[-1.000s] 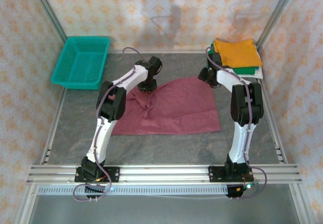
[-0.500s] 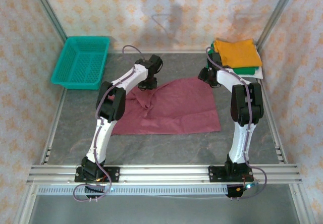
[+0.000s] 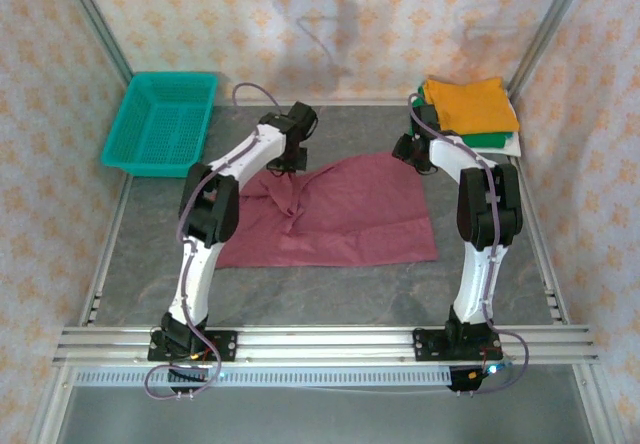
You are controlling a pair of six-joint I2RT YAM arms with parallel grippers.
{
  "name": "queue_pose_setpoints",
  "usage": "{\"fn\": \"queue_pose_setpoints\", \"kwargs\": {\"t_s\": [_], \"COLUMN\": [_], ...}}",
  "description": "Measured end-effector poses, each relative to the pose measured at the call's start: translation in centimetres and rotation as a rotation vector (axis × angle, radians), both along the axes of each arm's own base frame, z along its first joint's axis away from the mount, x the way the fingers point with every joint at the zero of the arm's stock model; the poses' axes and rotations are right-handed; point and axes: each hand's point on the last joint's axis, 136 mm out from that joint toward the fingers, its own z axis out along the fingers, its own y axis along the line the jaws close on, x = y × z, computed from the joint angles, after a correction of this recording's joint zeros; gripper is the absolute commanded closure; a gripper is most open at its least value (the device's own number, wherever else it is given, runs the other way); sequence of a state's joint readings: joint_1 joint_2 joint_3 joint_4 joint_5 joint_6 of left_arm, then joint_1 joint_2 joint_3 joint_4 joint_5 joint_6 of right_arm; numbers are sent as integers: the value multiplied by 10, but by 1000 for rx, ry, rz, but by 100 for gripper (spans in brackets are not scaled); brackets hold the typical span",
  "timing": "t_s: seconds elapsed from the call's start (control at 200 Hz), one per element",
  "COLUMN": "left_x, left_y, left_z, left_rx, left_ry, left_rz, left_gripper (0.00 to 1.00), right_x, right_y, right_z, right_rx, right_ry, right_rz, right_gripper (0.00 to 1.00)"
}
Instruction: Fold and stack the t-shirts
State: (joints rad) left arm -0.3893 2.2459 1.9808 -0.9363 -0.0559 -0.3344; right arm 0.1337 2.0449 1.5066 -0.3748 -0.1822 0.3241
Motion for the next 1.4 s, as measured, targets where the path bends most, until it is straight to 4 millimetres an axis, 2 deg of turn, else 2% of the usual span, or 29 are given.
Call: {"fn": "queue_pose_setpoints", "kwargs": {"t_s": [0.13, 0.21, 0.42, 0.621, 0.821, 0.931, 1.161, 1.306, 1.396], "left_x": [15, 25, 46, 71, 91, 103, 110, 113, 115], "left_y": [18, 35, 83, 106, 131, 143, 143, 142, 142], "left_z": [39, 53, 59, 60, 54, 55, 54, 48, 43], "left_rx": [-37, -50, -35, -34, -30, -32, -35, -30, -28], "left_ry": [-108, -158, -204, -249, -272, -294, -304, -299, -293], "left_rz": [49, 87, 188, 251, 312, 334, 334, 327, 326], "left_gripper": [100, 100, 100, 100, 100, 100, 100, 100, 100], "right_x": [0, 0, 19, 43, 51, 62, 74, 77, 79], "right_y": [0, -1, -2, -5, -7, -6, -5, -6, -5], "right_z": [1, 3, 28, 36, 19, 8, -20, -35, -31], "right_rx": [-2, -5, -8, -11, -33, -41, -48, -52, -43], "right_ry": [-1, 7, -46, -59, 1, 27, 87, 118, 115], "right_rz": [0, 2, -7, -20, -29, -32, -38, -47, -54], "right_gripper": [47, 47, 46, 46, 45, 46, 47, 53, 61]}}
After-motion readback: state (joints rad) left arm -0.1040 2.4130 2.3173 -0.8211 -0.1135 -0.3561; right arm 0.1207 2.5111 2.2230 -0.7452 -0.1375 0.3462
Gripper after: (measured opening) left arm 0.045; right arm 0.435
